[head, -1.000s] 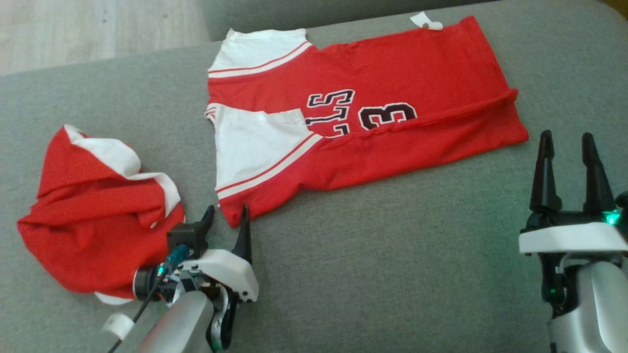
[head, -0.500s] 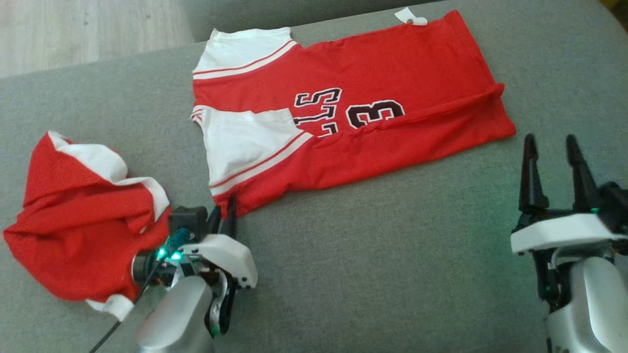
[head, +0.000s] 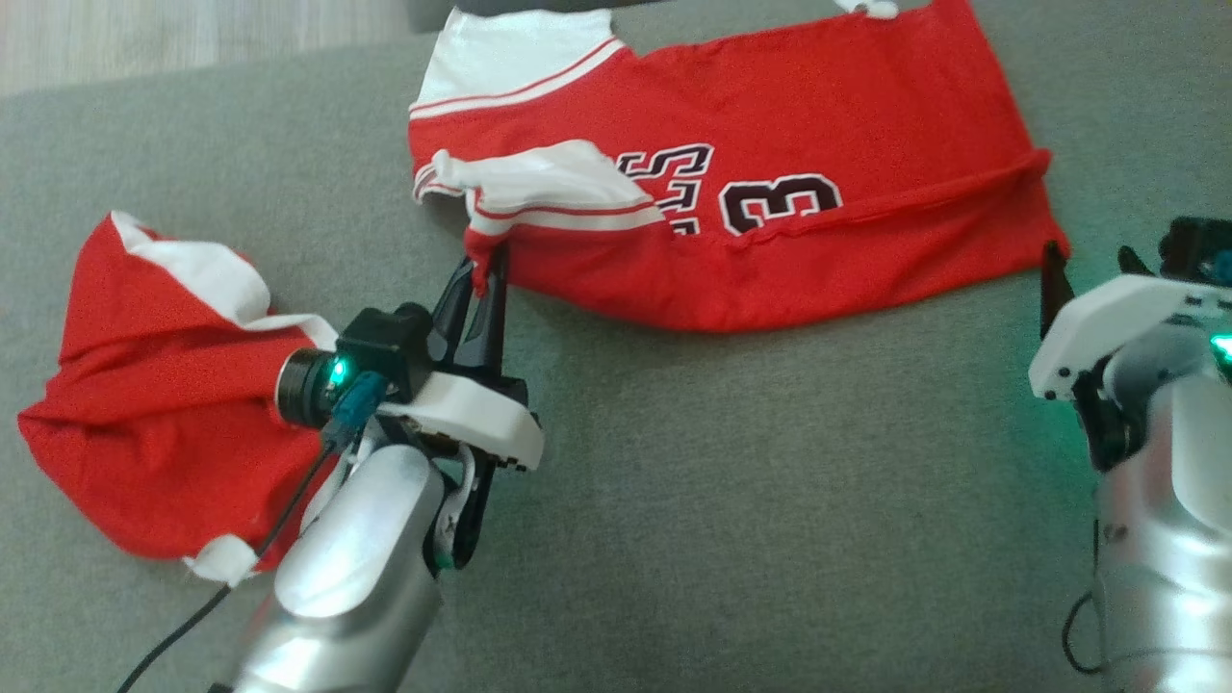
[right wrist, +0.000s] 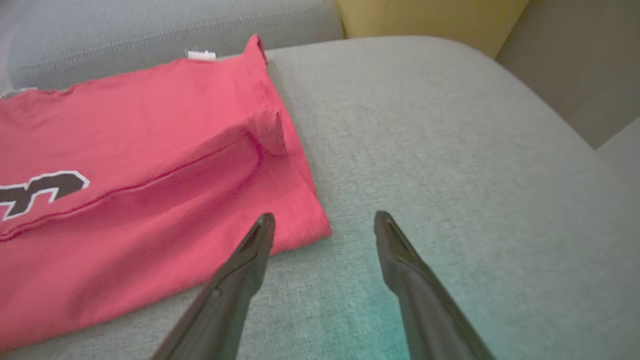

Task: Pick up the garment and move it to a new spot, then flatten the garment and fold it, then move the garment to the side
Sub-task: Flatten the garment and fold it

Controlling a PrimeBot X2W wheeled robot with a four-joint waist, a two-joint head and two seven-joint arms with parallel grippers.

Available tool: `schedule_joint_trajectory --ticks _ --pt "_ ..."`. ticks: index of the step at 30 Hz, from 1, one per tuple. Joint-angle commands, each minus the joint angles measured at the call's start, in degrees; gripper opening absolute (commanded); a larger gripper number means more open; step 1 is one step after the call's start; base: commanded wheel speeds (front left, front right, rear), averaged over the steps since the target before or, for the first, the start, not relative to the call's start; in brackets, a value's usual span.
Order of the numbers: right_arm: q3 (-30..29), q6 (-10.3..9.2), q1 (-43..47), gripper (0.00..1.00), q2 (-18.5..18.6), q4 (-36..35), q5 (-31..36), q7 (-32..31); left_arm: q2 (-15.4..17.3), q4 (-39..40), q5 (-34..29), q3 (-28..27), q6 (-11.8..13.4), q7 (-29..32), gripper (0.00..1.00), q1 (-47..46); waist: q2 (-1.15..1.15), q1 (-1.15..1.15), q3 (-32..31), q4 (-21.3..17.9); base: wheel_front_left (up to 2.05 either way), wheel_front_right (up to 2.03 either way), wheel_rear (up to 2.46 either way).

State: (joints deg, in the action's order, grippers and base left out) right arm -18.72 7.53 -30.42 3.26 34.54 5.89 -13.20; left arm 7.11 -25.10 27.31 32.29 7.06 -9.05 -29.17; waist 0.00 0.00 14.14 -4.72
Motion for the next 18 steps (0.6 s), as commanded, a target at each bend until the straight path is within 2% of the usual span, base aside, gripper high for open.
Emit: schedule_joint_trajectory --ticks 1,5,14,15,16,18 --pt "0.74 -0.04 -2.94 1.00 0.12 -0.28 1.21 -0.91 1.04 2.39 -0.85 -1.18 0.14 0.08 0.00 -2.49 0.00 0.00 1.38 0.98 0.00 0.00 0.00" --pt "-0.23 -0.04 -6.83 1.00 1.15 5.58 3.07 -2.96 0.68 3.63 -1.27 -0.30 0.12 0.33 0.00 -3.18 0.00 0.00 3.02 2.02 0.00 0.00 0.00" --pt "-1.82 -0.04 -11.34 1.00 3.77 15.14 5.66 -2.84 0.96 4.01 -1.34 0.66 -0.13 0.46 0.00 -3.27 0.00 0.00 4.55 3.01 0.00 0.00 0.00" --pt "-2.08 -0.04 -11.73 0.74 3.86 16.21 5.49 -3.09 1.02 4.01 -1.30 0.69 -0.12 0.48 0.00 -3.27 0.00 0.00 4.58 3.07 0.00 0.00 0.00" --pt "-2.04 -0.04 -12.11 0.00 3.97 17.18 5.40 -3.15 1.10 4.00 -1.26 0.69 -0.09 0.51 0.00 -3.26 0.00 0.00 4.56 3.11 0.00 0.00 0.00" --pt "-1.66 -0.04 -12.64 0.00 4.28 18.77 5.36 -2.90 1.30 3.90 -1.15 0.65 0.04 0.64 0.00 -3.16 0.00 0.00 4.36 3.08 0.00 0.00 0.00"
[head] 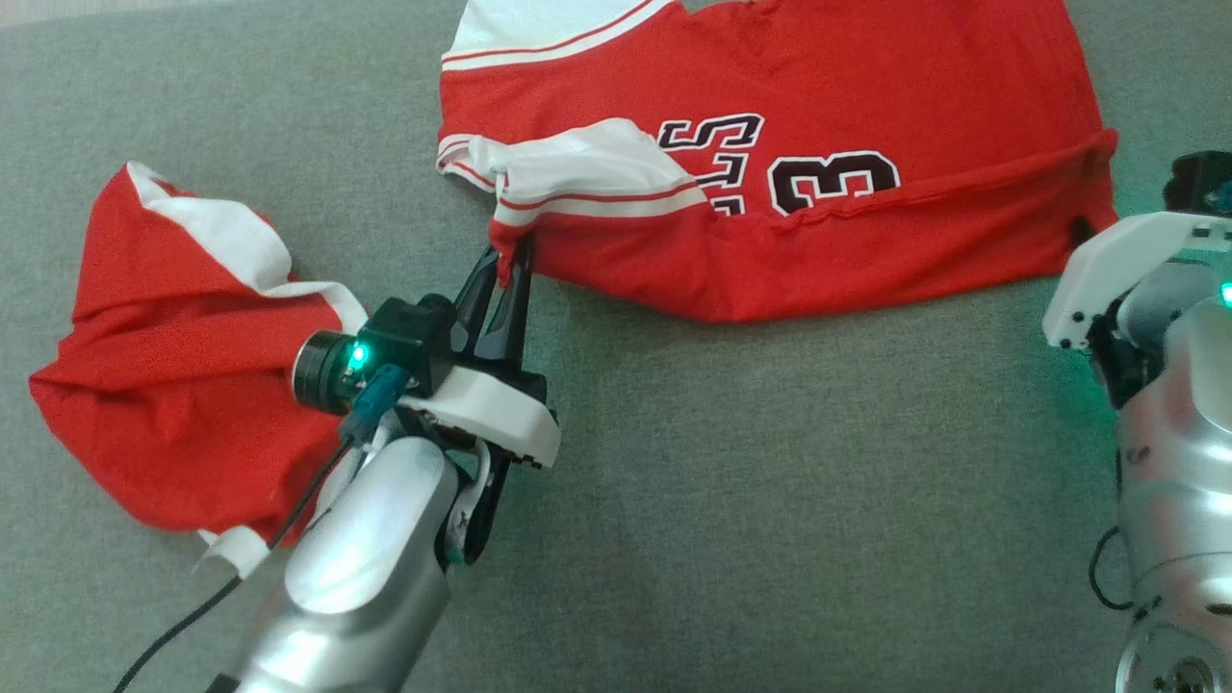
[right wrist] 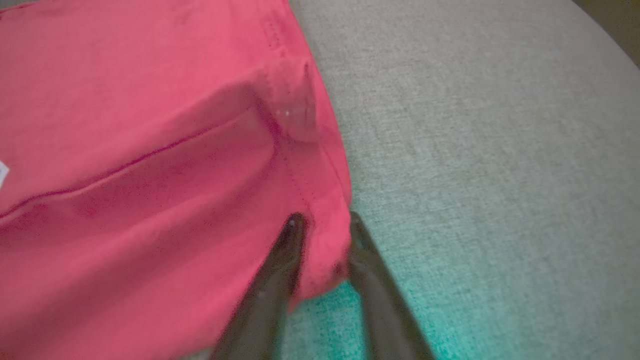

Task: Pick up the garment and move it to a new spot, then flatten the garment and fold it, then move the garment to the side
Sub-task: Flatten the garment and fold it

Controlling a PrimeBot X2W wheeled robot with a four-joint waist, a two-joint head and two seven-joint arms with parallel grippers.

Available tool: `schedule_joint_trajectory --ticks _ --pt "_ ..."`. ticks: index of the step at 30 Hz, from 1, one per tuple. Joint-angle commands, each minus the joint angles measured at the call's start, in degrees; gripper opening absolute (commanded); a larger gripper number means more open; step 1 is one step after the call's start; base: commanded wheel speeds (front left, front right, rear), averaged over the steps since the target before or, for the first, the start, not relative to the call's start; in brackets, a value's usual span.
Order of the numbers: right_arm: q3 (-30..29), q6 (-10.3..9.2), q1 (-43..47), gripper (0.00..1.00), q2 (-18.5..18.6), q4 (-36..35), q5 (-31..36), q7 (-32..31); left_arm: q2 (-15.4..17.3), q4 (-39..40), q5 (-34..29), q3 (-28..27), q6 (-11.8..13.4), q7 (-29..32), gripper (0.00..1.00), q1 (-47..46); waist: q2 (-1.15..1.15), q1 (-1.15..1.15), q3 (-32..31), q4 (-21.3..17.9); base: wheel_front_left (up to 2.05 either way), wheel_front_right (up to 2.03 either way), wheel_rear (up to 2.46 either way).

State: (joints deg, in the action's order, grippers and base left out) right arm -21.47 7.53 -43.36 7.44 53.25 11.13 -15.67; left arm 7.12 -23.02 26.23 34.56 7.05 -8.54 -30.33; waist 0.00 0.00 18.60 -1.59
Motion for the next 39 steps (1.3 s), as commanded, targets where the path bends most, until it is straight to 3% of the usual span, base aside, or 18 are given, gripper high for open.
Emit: schedule_joint_trajectory --ticks 1,14,23,32,39 --pt "1.35 -0.04 0.03 0.00 0.24 0.73 0.05 -0.20 1.44 1.76 0.01 -1.67 0.13 0.21 0.00 -1.90 0.00 0.00 -0.29 -0.12 0.00 0.00 0.00" --pt "8.90 -0.04 -0.71 0.00 5.40 6.11 -4.49 3.07 4.54 -0.25 0.79 -1.88 1.08 1.93 0.00 1.16 0.00 0.00 -6.00 -1.54 0.00 0.00 0.00" --pt "17.78 -0.04 2.99 0.00 7.35 6.44 -13.29 -1.11 6.24 -0.52 0.95 1.47 0.59 7.74 0.00 5.75 0.00 0.00 -12.47 -2.19 0.00 0.00 0.00" --pt "26.25 -0.04 12.67 0.00 11.90 -2.94 -25.20 -9.27 10.79 7.96 0.96 4.84 1.46 15.76 0.00 13.24 0.00 0.00 -18.08 -2.59 0.00 0.00 0.00" --pt "26.70 -0.04 22.33 0.00 15.77 -16.58 -31.03 -15.98 13.95 15.62 1.23 6.13 3.26 20.54 0.00 17.99 0.00 0.00 -19.14 -2.85 0.00 0.00 0.00"
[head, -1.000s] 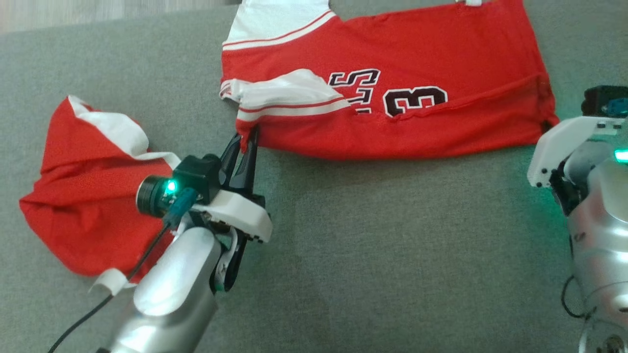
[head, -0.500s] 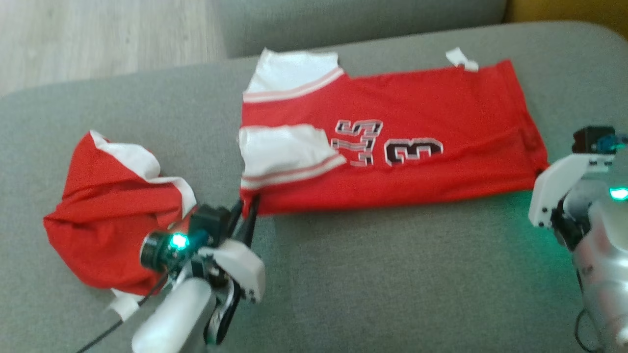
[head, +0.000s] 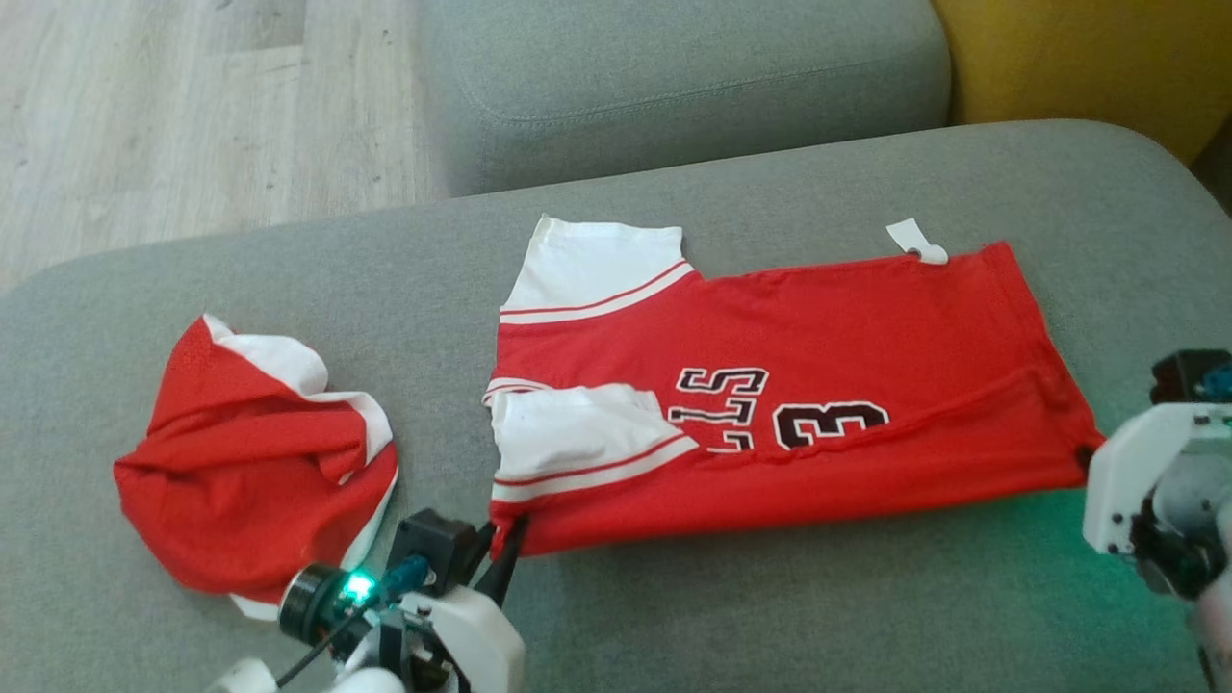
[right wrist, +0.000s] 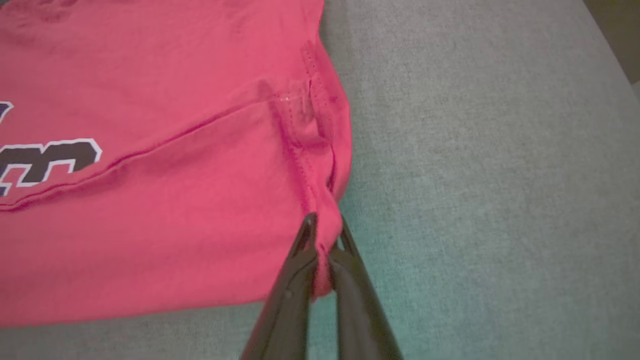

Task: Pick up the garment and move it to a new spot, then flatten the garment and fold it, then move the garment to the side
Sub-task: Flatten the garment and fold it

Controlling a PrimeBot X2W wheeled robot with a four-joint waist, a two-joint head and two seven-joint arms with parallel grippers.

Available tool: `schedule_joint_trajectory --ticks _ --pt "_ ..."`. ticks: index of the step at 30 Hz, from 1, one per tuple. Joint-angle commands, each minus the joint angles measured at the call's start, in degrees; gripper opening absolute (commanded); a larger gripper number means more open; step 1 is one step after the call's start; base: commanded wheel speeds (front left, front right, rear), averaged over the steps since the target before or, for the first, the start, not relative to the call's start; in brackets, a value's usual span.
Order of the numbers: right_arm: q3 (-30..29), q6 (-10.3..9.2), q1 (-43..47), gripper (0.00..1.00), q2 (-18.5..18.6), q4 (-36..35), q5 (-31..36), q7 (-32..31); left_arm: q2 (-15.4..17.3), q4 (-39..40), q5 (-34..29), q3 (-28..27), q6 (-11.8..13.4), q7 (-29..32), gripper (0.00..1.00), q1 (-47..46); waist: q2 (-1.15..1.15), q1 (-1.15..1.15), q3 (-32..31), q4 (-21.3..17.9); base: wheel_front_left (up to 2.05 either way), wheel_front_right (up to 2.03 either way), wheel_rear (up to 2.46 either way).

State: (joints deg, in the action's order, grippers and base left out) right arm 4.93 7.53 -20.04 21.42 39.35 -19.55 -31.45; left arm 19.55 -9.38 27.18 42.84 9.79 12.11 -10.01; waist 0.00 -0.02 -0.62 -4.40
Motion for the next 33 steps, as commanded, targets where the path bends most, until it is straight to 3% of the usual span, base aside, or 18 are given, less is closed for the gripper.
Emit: schedule_joint_trajectory --ticks 1,7,8,9,10,11,19,24,26,29,33 --pt "-0.30 -0.04 0.22 0.00 1.92 -4.49 -0.72 -0.99 1.74 2.42 0.29 -2.10 0.72 0.13 0.00 -1.99 0.00 0.02 0.16 -0.09 0.00 0.00 0.00" --pt "-4.29 -0.04 6.12 0.00 0.94 -13.41 -0.50 -3.93 1.76 3.63 0.35 -1.55 1.30 0.79 0.00 -1.33 0.00 0.02 0.97 -0.32 0.00 0.00 0.00" --pt "-5.20 -0.04 6.65 0.89 0.61 -14.72 -0.05 -3.61 1.74 3.64 0.35 -1.47 1.32 0.83 0.00 -1.35 0.00 0.02 1.15 -0.35 0.00 0.00 0.00" --pt "-6.37 -0.04 7.02 1.00 0.07 -15.88 0.33 -3.26 1.76 3.63 0.30 -1.41 1.39 0.90 0.00 -1.40 0.00 0.02 1.35 -0.39 0.00 0.00 0.00" --pt "-7.52 -0.04 7.26 1.00 -0.60 -17.01 0.58 -2.95 1.85 3.64 0.04 -1.35 1.54 0.83 0.56 -1.53 0.00 0.02 1.48 -0.43 0.00 0.00 0.00" --pt "-8.59 -0.04 7.40 1.00 -1.31 -18.14 0.83 -2.64 1.93 3.65 -0.29 -1.37 1.86 0.63 1.00 -1.63 0.00 0.02 1.59 -0.50 0.00 0.00 0.00" --pt "-14.15 -0.04 7.28 1.00 -6.21 -26.19 2.96 4.90 2.01 5.22 -1.10 -2.83 3.75 -1.43 1.00 -2.80 0.00 0.02 2.36 -0.85 0.00 0.00 0.00" --pt "-13.04 -0.04 7.01 1.00 -9.30 -32.11 2.80 18.79 1.53 7.06 -2.98 -7.13 7.15 -10.04 1.00 -4.88 0.00 0.02 3.93 -1.86 0.00 0.00 0.00" --pt "-11.67 -0.04 6.79 1.00 -9.08 -32.43 4.20 23.13 1.18 6.85 -3.41 -8.43 7.35 -13.85 1.00 -6.06 0.00 0.02 5.00 -2.43 0.00 0.00 0.00" --pt "-11.26 -0.04 5.70 1.00 -10.62 -32.27 4.60 27.64 0.84 6.80 -3.20 -10.05 5.49 -18.61 1.00 -9.66 0.00 0.02 7.24 -3.49 0.00 0.00 0.00" --pt "-10.56 -0.04 3.02 1.00 -12.75 -32.51 5.84 31.59 2.79 4.97 -3.15 -10.64 -0.61 -19.58 1.00 -18.57 0.00 0.02 11.12 -5.50 0.00 0.00 0.00"
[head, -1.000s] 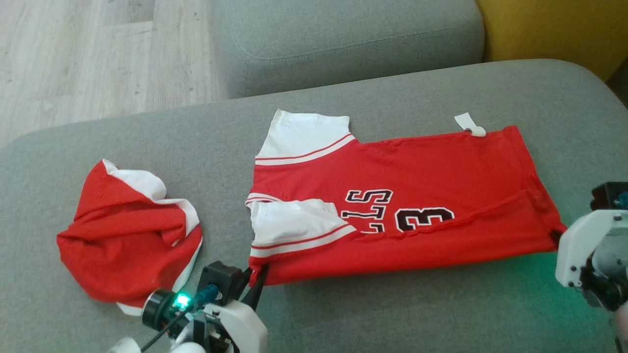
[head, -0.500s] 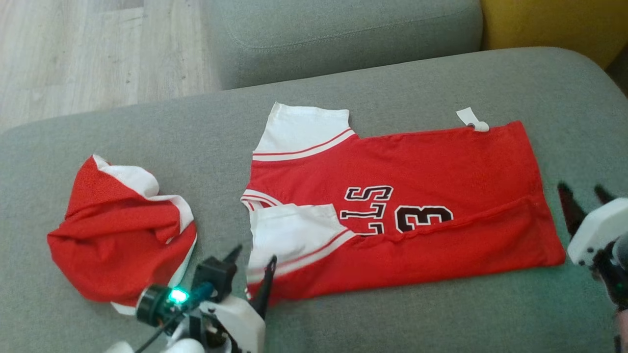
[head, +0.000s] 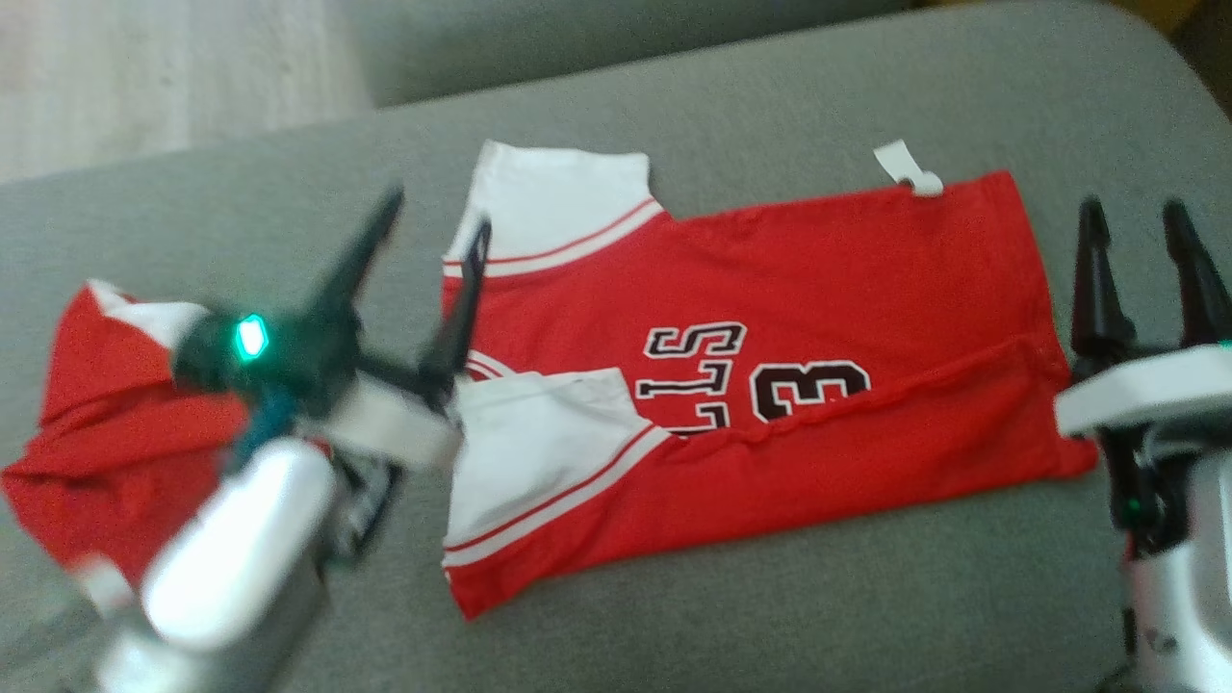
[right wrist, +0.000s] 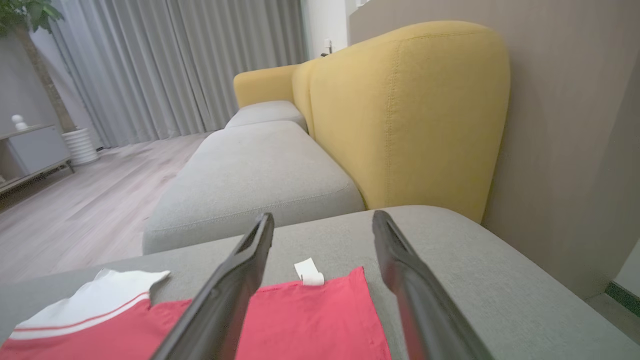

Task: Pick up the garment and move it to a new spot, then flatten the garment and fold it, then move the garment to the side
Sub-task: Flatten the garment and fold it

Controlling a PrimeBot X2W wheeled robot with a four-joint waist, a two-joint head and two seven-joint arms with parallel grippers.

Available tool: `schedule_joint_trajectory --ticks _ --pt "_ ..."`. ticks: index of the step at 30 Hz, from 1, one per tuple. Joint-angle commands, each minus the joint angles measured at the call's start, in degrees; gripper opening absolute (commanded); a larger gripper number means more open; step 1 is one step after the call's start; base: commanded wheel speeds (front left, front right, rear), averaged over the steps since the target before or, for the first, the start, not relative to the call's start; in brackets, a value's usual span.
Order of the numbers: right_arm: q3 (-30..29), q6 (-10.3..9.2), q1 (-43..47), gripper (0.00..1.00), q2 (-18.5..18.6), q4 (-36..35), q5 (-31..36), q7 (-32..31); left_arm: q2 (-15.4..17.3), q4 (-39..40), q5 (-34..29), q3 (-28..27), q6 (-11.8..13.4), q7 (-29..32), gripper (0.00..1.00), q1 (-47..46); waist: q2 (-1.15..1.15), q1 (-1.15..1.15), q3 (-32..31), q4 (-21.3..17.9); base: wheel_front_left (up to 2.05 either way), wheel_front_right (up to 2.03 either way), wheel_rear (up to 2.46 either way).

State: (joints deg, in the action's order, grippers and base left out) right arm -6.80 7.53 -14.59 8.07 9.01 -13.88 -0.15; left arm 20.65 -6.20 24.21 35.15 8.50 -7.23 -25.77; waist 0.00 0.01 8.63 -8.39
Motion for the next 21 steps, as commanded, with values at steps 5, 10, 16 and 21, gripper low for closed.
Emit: schedule_joint_trajectory --ticks 5,10,16,21 --pt "3.66 -0.04 -6.78 1.00 -1.59 -1.22 2.24 1.92 6.53 -6.37 0.68 -1.42 -10.66 6.61 1.00 -15.64 0.00 -0.01 6.77 -5.20 0.00 0.00 0.00" --pt "6.10 -0.04 -10.57 1.00 -3.00 -1.20 4.71 3.56 8.57 -16.22 5.24 0.21 -15.48 15.56 1.00 -27.28 0.00 -0.01 11.32 -8.70 0.00 0.00 0.00" --pt "8.56 -0.04 -13.50 1.00 -4.42 -1.11 6.35 3.96 11.00 -22.01 16.13 8.19 -15.95 28.16 1.00 -35.63 0.00 -0.01 15.19 -12.18 0.00 0.00 0.00" --pt "10.22 -0.04 -14.73 1.00 -5.02 -1.98 5.99 4.31 14.69 -25.21 20.96 12.95 -15.97 31.30 1.00 -39.99 0.00 -0.01 17.32 -14.29 0.00 0.00 0.00"
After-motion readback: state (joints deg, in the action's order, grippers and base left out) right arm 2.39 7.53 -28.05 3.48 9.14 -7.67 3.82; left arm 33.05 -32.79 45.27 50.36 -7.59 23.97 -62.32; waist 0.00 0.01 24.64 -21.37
